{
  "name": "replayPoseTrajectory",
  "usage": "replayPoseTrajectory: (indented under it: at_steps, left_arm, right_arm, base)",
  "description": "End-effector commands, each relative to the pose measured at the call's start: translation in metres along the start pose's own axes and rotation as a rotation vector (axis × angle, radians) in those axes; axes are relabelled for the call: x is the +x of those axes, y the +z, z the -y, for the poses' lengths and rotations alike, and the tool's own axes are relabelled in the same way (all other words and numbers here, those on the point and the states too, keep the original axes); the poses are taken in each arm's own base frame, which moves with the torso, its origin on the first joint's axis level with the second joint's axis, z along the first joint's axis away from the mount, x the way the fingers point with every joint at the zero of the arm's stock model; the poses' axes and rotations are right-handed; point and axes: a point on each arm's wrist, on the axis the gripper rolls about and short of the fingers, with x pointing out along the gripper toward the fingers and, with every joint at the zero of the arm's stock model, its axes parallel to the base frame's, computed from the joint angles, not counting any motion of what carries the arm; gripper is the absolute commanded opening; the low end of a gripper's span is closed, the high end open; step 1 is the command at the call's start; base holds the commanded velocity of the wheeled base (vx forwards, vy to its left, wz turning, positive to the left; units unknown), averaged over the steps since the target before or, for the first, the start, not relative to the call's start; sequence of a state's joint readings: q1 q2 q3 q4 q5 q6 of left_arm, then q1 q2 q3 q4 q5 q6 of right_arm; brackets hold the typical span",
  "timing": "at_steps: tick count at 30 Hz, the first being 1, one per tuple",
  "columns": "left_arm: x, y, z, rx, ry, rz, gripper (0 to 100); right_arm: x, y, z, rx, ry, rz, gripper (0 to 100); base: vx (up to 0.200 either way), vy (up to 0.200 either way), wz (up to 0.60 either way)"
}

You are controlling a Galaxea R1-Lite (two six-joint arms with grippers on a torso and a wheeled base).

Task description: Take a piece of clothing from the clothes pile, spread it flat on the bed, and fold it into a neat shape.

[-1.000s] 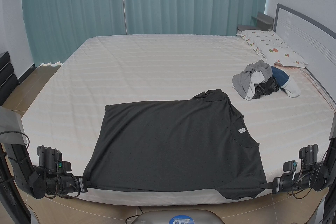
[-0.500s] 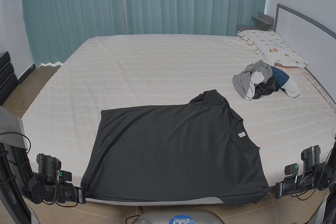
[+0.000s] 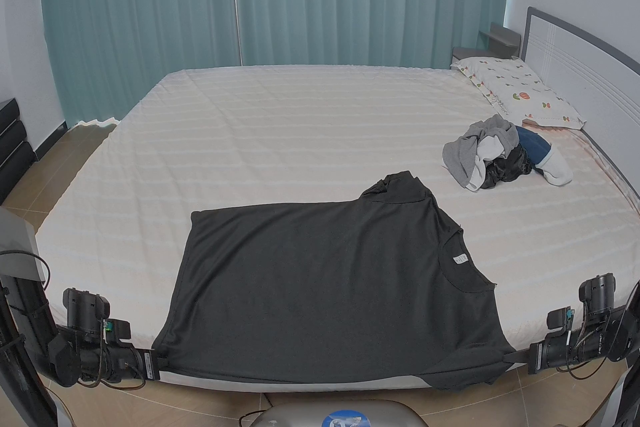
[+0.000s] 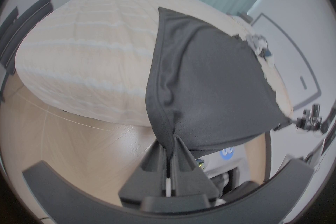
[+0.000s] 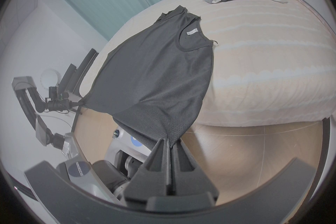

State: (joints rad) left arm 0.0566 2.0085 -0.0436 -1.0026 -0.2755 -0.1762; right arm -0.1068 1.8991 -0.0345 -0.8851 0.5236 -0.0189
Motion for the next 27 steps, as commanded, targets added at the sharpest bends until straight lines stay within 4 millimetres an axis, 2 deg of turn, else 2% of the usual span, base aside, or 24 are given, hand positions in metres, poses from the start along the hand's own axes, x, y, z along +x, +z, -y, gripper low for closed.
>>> replayPoseTrajectory:
  at_steps: [1, 8, 13, 23, 27]
  left_arm:
    - [-0.004, 0.044, 0.012, -0.148, -0.081, 0.192, 0]
    - [-0.002, 0.074, 0.02, -0.319, -0.139, 0.286, 0]
    - [0.005, 0.085, 0.025, -0.457, -0.186, 0.294, 0]
    - [0.022, 0.091, 0.023, -0.5, -0.183, 0.277, 0]
    - [0.029, 0.102, 0.025, -0.574, -0.212, 0.29, 0]
  right_arm:
    - [-0.004, 0.036, -0.009, 0.05, 0.032, 0.149, 0]
    - [-0.003, 0.083, -0.013, 0.158, 0.071, 0.287, 0]
    - [0.005, 0.092, -0.011, 0.179, 0.078, 0.292, 0]
    - [0.015, 0.096, -0.005, 0.188, 0.075, 0.283, 0]
    - [0.02, 0.11, -0.002, 0.192, 0.08, 0.307, 0]
  base:
    - [0.0, 0.0, 0.0]
    - [0.0, 0.0, 0.0]
    - [0.0, 0.0, 0.0]
    - [0.0, 0.0, 0.0]
    - [0.0, 0.0, 0.0]
